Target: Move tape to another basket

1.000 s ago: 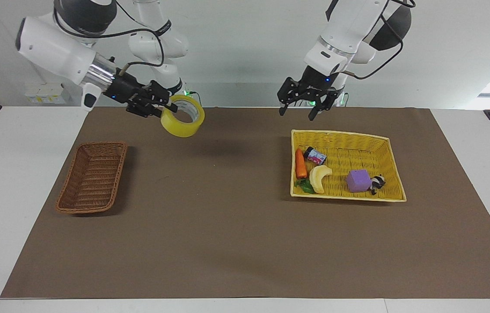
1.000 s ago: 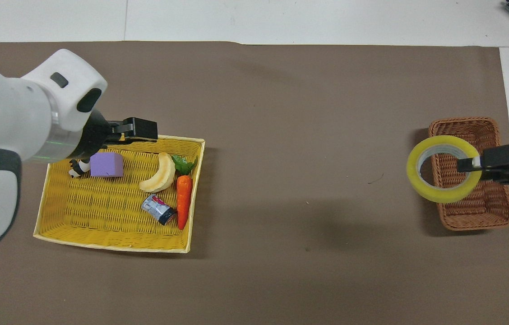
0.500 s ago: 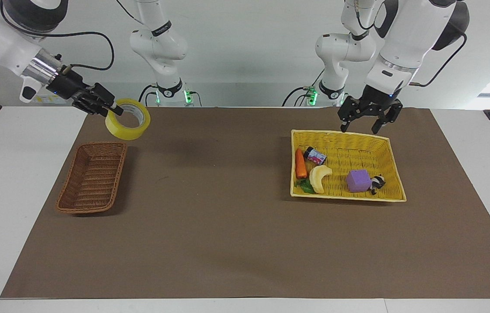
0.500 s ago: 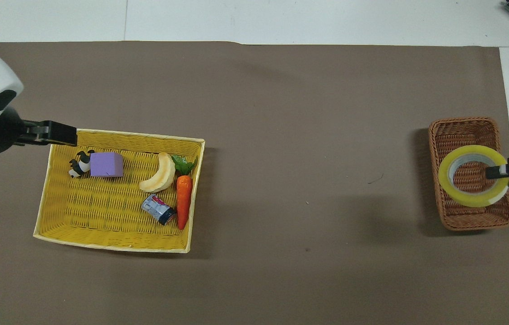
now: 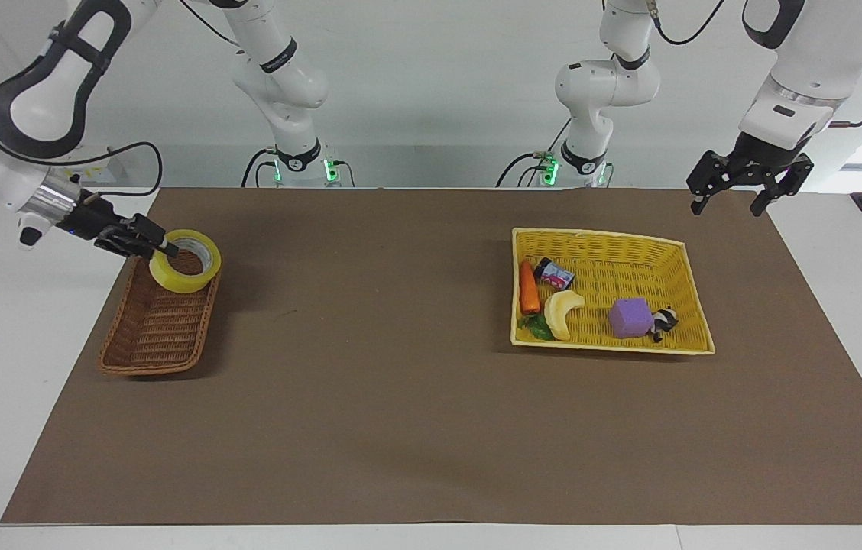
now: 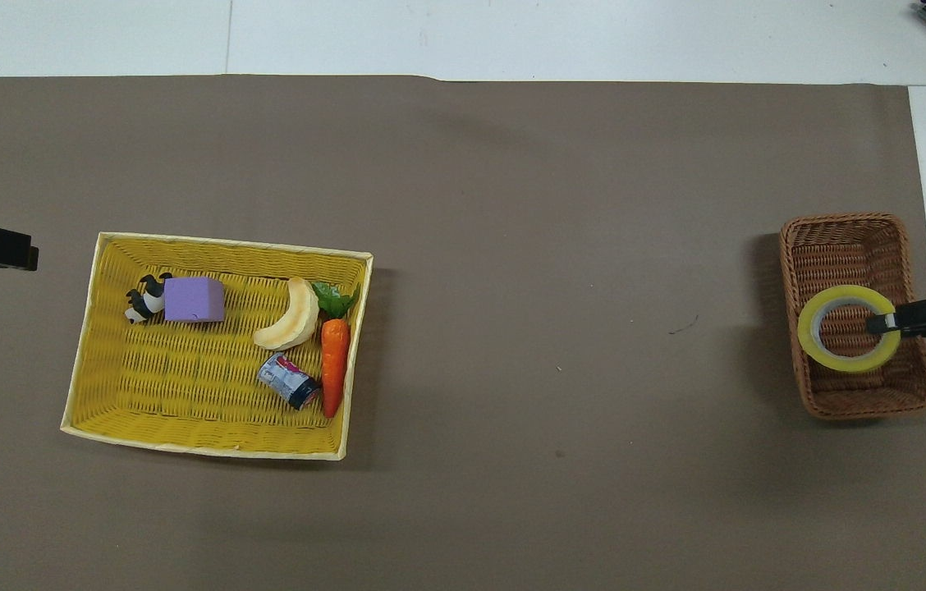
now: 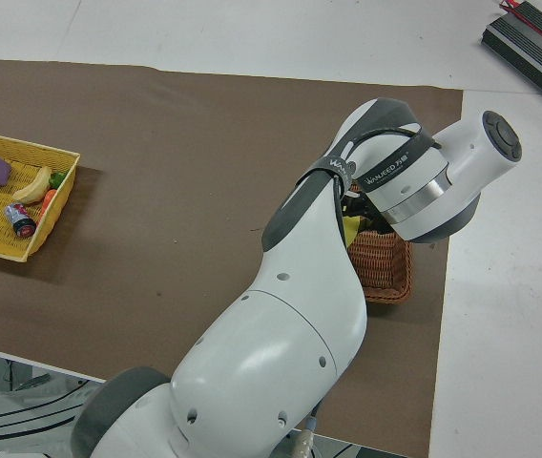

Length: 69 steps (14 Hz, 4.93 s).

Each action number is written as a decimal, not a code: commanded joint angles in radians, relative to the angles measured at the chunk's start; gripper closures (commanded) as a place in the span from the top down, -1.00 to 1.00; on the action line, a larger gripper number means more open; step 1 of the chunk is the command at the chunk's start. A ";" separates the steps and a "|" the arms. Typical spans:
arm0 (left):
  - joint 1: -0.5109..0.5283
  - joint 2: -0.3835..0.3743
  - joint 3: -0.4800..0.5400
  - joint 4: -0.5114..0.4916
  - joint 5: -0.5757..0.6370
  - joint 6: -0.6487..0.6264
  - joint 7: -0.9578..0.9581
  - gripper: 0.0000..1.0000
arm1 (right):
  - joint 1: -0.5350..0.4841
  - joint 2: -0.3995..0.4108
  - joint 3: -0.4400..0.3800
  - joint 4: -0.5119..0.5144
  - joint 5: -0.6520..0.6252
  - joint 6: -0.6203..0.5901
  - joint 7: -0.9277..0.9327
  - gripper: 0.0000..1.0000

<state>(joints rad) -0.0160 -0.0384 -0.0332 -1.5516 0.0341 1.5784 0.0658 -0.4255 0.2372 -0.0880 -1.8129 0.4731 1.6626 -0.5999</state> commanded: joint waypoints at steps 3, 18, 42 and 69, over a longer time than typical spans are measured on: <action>0.019 -0.006 -0.007 0.027 0.021 -0.095 0.078 1.00 | -0.061 0.065 0.014 0.018 -0.005 0.055 -0.123 -1.00; 0.019 -0.012 -0.007 0.019 0.013 -0.092 0.080 1.00 | -0.030 0.111 0.024 0.040 -0.045 0.149 -0.175 1.00; 0.019 -0.012 -0.007 0.019 0.010 -0.090 0.080 1.00 | 0.441 -0.222 0.027 0.165 -0.438 0.075 0.752 1.00; 0.019 -0.012 -0.007 0.019 0.010 -0.090 0.080 1.00 | 0.461 -0.409 0.040 0.126 -0.472 -0.133 0.787 1.00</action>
<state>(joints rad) -0.0061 -0.0433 -0.0339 -1.5397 0.0374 1.5009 0.1320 0.0347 -0.1296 -0.0513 -1.6388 0.0054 1.5301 0.1998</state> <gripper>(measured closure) 0.000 0.000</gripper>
